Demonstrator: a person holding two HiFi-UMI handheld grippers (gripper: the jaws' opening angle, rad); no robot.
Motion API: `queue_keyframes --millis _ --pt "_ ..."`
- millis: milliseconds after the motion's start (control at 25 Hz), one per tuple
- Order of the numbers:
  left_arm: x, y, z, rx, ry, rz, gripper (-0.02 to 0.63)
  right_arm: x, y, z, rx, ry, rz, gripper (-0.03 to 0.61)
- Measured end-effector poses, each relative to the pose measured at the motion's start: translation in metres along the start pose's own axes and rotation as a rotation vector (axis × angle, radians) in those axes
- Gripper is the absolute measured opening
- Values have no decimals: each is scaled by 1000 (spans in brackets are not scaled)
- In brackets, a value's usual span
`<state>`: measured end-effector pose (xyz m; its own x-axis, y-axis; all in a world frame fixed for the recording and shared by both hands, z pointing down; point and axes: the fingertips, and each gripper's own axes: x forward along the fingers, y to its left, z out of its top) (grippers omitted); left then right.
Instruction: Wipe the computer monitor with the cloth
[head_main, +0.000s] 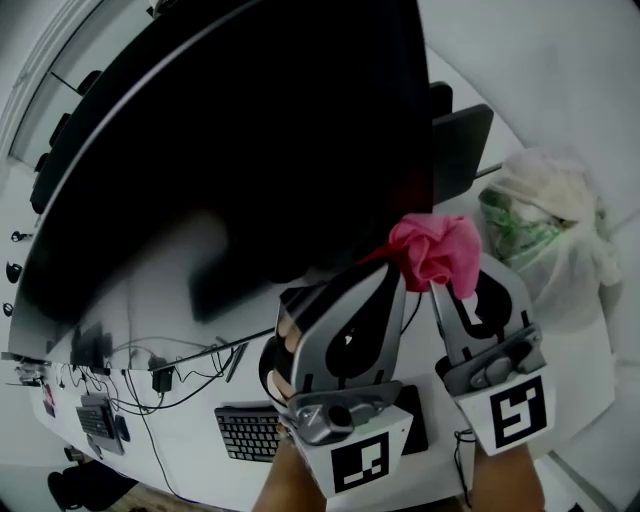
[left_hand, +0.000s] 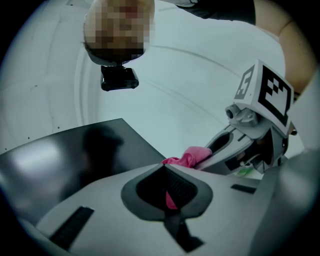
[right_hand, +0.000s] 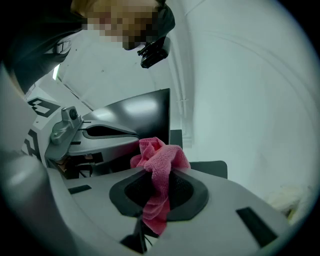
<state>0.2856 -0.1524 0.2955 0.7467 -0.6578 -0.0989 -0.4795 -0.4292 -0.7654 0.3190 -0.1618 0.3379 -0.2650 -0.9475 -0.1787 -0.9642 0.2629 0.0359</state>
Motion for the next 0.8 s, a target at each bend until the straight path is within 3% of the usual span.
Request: queue_keyframes --millis 320,800 --pt "-16 -42 -21 3 32 -25 6 -14 4 -48 34 65 -31 63" --pt "-26 -73 -64 -14 118 -53 6 -25 0 -111 66 181 -67 61"
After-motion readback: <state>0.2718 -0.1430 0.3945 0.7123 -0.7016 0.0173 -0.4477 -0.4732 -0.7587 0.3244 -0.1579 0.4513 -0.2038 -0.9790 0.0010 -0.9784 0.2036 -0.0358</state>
